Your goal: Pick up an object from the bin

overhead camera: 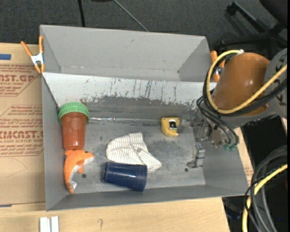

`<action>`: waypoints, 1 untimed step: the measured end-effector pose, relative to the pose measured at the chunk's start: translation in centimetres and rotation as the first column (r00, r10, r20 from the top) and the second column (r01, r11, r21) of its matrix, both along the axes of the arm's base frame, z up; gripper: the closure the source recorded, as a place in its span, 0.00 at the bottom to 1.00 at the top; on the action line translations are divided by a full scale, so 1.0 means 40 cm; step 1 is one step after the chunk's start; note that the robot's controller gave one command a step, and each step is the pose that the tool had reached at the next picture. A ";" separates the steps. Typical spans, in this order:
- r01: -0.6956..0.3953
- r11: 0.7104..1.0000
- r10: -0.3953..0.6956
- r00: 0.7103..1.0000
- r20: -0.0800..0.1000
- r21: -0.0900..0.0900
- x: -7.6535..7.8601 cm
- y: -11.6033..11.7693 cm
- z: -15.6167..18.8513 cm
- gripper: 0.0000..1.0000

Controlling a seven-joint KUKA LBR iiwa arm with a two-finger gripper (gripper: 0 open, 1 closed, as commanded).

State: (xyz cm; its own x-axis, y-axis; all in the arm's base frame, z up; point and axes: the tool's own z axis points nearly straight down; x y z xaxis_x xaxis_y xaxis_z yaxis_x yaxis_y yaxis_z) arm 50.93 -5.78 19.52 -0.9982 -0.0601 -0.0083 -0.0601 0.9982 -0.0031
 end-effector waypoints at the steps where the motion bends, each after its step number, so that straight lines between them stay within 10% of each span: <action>1: -0.044 0.999 0.044 0.999 -0.002 0.002 0.017 0.112 -0.148 0.00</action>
Offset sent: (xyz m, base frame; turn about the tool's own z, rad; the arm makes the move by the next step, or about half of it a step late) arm 0.0429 0.0789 -0.1252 -0.0605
